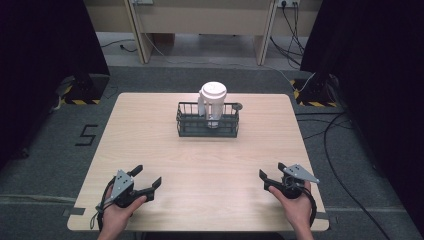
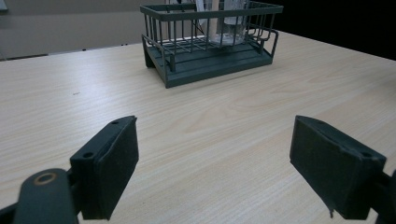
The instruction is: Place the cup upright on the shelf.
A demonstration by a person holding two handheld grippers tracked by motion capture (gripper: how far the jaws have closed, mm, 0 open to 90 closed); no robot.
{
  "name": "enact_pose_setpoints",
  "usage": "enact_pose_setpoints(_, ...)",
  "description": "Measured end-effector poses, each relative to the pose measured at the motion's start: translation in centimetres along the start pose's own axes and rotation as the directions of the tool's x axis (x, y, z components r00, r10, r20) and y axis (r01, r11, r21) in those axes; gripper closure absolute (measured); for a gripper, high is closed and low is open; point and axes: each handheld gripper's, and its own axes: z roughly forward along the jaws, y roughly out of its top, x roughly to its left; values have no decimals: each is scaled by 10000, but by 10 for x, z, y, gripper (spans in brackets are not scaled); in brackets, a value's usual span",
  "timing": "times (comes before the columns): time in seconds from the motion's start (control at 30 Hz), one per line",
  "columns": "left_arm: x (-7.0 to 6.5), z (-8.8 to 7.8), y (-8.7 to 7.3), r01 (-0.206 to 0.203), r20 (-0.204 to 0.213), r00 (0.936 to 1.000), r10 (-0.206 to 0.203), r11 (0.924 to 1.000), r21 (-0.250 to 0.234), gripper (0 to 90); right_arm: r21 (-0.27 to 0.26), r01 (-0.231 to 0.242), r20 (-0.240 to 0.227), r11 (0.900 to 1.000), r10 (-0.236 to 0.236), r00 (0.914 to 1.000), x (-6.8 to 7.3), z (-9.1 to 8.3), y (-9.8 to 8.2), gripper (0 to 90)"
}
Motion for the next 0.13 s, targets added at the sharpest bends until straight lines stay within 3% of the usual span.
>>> enact_pose_setpoints(0.13, 0, 0, 0, -8, -10, 10000, 8, 10000, -6, 150, -34, -14, -82, 10000, 14, 10000, 3, 1, 2, 199)
